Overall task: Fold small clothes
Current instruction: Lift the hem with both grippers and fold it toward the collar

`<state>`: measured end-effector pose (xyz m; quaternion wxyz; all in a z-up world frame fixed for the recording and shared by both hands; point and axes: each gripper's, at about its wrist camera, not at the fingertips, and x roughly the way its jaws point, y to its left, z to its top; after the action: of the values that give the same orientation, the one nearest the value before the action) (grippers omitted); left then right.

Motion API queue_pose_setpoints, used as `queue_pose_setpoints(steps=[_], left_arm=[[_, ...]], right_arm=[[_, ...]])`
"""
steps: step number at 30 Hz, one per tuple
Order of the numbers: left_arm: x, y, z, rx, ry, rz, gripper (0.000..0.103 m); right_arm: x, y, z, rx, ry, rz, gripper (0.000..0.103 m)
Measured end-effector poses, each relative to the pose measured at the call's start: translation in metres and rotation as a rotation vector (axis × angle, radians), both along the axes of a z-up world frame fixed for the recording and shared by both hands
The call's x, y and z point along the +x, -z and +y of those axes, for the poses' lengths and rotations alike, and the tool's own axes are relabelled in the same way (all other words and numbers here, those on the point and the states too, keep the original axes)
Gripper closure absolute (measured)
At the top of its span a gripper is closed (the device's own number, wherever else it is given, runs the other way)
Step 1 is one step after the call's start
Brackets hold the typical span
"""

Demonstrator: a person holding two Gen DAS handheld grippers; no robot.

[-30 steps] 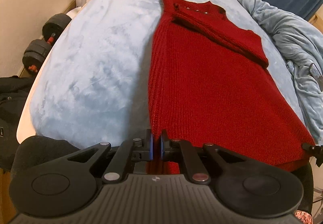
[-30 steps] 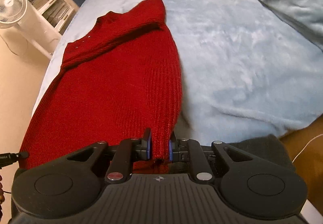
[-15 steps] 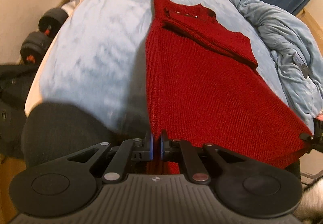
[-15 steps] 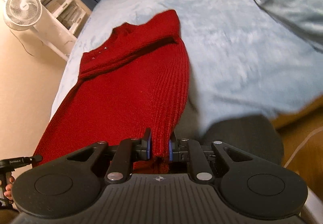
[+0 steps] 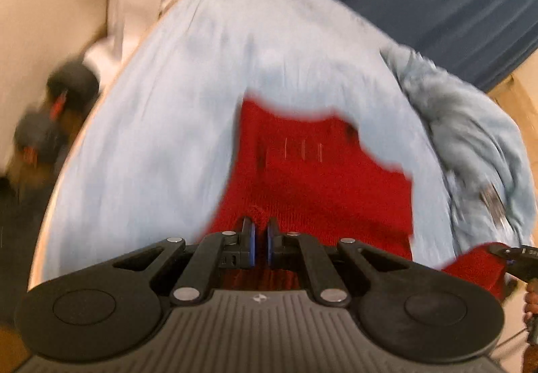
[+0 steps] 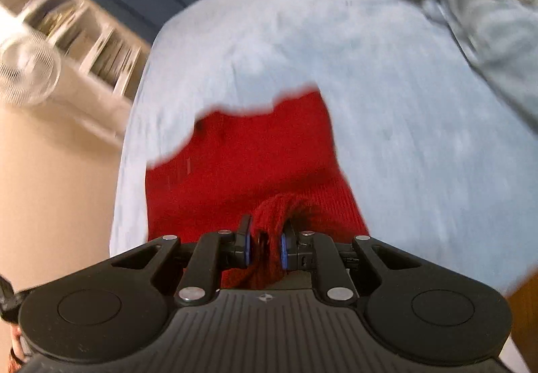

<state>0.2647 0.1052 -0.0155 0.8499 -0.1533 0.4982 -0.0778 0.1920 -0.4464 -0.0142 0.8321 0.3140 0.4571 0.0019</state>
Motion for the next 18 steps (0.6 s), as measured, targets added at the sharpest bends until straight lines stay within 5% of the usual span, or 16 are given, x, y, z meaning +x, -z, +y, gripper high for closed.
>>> queue_pose_setpoints(steps=[3, 5, 7, 10, 18], left_arm=[[0.118, 0.010, -0.015, -0.009, -0.062, 0.010, 0.087], [0.172, 0.021, -0.016, 0.056, -0.193, 0.027, 0.035], [0.198, 0.025, -0.013, 0.103, -0.276, -0.036, 0.013], [0.203, 0.045, -0.015, 0.118, -0.225, -0.092, 0.013], [0.169, 0.121, -0.065, 0.274, 0.034, -0.079, 0.013]], right_arm=[[0.095, 0.015, -0.015, -0.022, 0.155, 0.037, 0.076], [0.128, 0.030, -0.024, -0.086, 0.252, 0.038, 0.040], [0.134, 0.048, -0.033, -0.093, 0.296, 0.000, 0.037], [0.121, 0.085, -0.037, -0.039, 0.245, -0.057, 0.037], [0.109, 0.178, -0.029, -0.052, 0.256, 0.032, 0.037]])
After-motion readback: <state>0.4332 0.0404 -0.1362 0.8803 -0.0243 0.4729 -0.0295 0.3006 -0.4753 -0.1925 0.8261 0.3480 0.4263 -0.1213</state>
